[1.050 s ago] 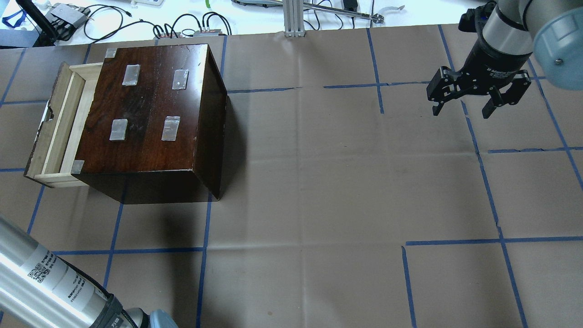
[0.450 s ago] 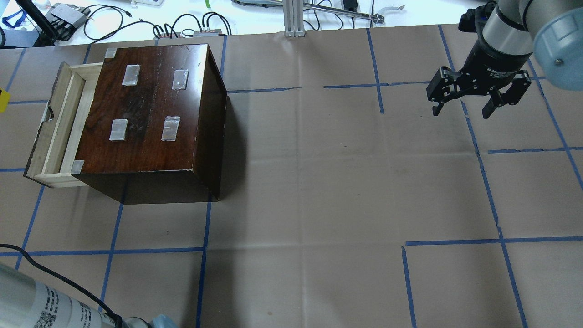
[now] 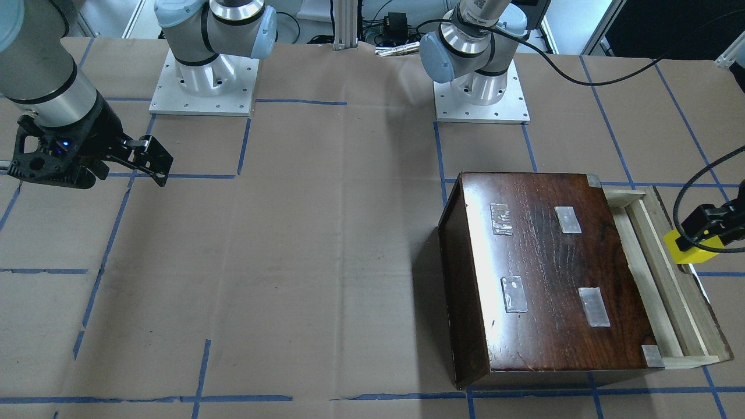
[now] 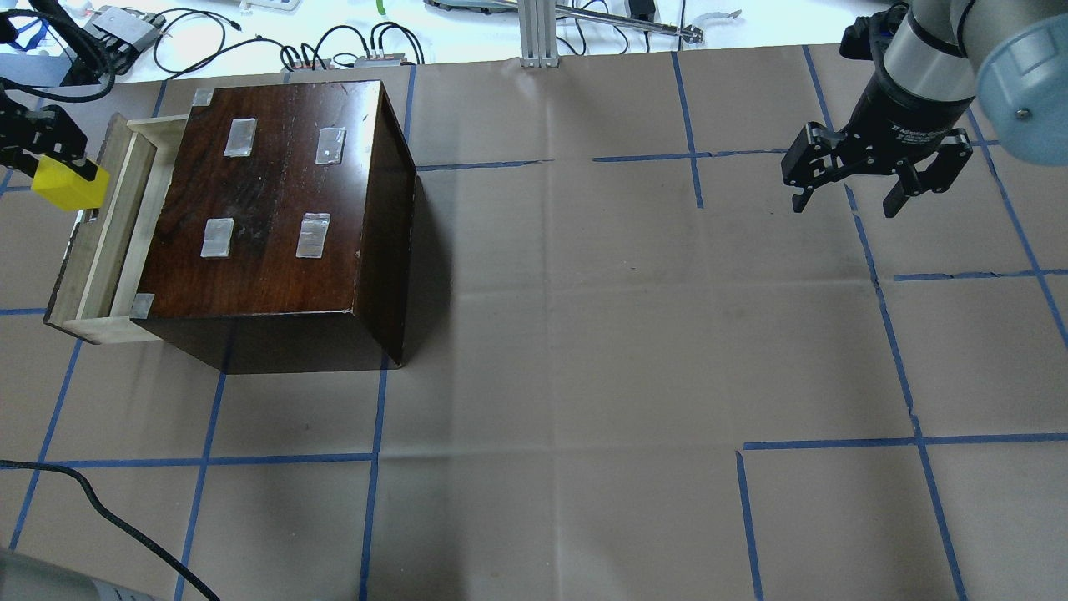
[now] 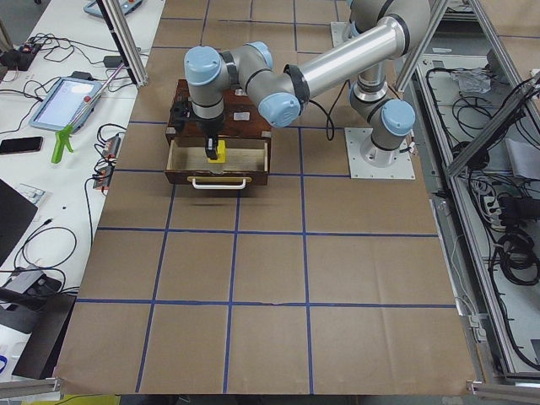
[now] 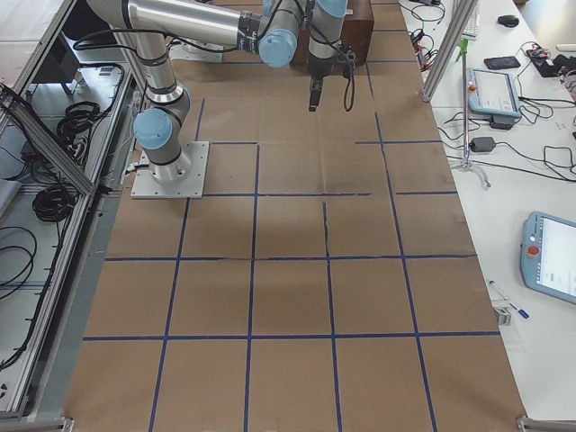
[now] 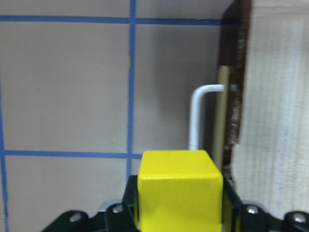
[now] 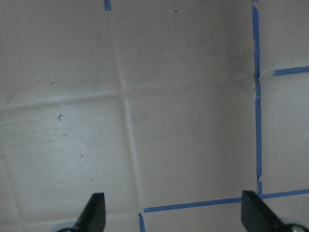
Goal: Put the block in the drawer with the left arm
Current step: 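Carry the yellow cube over the open drawer and release it inside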
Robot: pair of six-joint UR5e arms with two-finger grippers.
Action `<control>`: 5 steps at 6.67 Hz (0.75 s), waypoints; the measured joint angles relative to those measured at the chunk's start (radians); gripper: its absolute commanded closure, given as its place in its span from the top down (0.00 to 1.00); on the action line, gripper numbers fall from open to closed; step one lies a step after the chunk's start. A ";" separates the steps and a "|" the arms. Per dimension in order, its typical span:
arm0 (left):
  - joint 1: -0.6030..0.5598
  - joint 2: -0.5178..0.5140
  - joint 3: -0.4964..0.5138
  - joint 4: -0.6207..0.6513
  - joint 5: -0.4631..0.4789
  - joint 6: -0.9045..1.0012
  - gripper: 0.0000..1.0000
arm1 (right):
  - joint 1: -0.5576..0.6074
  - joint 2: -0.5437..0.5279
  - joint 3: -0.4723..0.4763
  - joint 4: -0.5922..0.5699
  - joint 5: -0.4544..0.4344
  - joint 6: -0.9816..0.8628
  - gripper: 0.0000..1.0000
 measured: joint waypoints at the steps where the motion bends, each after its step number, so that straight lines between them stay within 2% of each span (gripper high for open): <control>1: -0.020 0.005 -0.031 0.003 0.001 -0.018 0.24 | 0.000 0.000 0.000 0.000 0.000 0.000 1.00; 4: -0.030 -0.031 -0.078 0.067 0.003 -0.027 0.26 | 0.000 -0.001 0.000 0.000 0.000 0.000 1.00; 5: -0.030 -0.050 -0.080 0.089 0.004 -0.027 0.44 | 0.000 -0.001 0.000 0.000 0.000 0.000 1.00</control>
